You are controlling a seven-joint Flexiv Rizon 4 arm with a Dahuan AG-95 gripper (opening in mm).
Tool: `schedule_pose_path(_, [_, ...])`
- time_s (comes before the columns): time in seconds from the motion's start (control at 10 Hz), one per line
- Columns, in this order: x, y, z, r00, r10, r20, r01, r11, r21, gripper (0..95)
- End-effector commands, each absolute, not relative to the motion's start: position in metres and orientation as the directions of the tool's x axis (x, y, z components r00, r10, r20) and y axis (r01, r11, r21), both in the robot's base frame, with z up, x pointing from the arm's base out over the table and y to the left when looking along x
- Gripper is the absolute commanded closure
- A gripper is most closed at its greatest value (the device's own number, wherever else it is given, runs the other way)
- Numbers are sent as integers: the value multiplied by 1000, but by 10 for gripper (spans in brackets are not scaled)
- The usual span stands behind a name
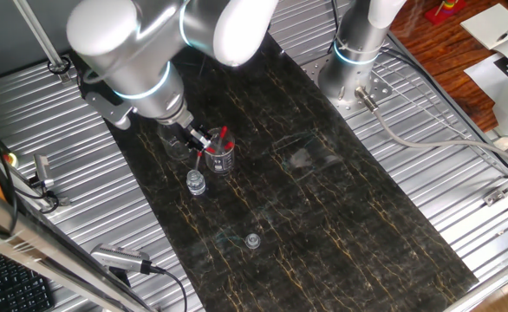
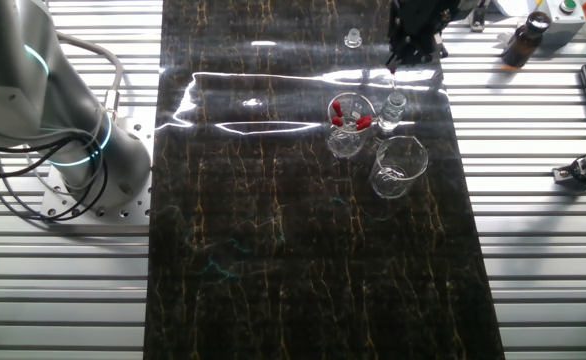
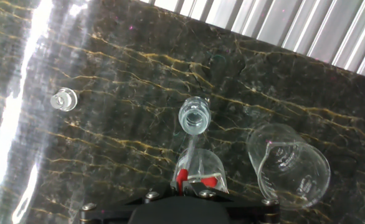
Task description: Transfer liquid using a dropper
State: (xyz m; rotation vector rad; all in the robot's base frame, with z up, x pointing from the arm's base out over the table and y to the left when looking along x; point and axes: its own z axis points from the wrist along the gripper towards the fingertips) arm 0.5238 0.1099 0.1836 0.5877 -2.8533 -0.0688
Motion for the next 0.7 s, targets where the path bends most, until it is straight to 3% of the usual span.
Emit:
schedule_pose_path(0.1, [524,109,176,-893,-400,206,-389,917,92,950])
schedule_pose_path(0.7, [525,111,152,-894,-400,201,-390,916,90,950])
